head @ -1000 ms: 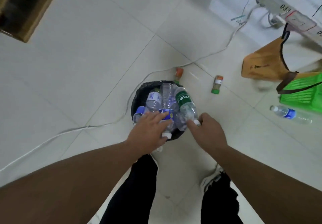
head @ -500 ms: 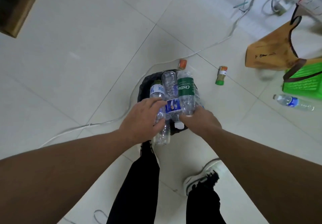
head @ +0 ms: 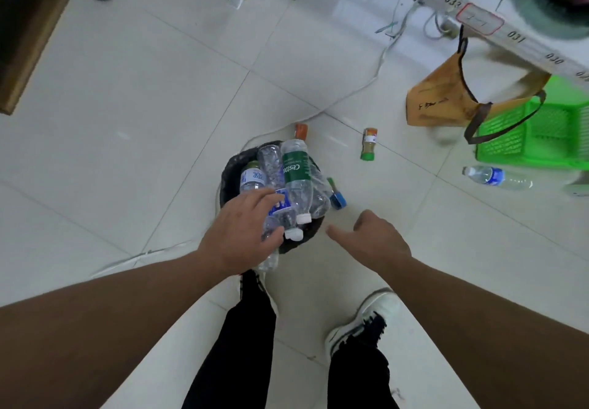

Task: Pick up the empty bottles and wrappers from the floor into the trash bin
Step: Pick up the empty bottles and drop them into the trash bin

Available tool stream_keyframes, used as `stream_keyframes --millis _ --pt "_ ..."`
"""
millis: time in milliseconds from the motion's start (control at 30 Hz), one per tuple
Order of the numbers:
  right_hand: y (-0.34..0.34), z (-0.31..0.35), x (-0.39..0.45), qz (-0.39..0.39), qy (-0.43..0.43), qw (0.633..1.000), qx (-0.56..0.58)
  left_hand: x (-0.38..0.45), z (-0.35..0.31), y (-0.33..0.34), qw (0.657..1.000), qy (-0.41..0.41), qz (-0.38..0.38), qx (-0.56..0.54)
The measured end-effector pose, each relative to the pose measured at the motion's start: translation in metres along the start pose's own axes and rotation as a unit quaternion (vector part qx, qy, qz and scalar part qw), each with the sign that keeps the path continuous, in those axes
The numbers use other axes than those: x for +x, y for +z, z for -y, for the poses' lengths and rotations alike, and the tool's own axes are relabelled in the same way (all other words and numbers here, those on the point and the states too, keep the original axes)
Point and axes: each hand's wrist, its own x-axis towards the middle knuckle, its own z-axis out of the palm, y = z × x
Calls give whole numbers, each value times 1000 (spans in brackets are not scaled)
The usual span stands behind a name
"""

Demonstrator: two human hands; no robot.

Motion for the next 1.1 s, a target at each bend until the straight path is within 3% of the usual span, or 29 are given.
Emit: stream_keyframes --millis 300,700,1100 --pt "-45 -130 -19 -6 68 994 89 50 -96 9 992 78 58 84" --pt "-81 -324 -52 -14 133 970 204 103 -267 76 967 151 135 156" --pt "-123 -442 -57 -14 156 968 194 128 -368 146 966 129 155 161"
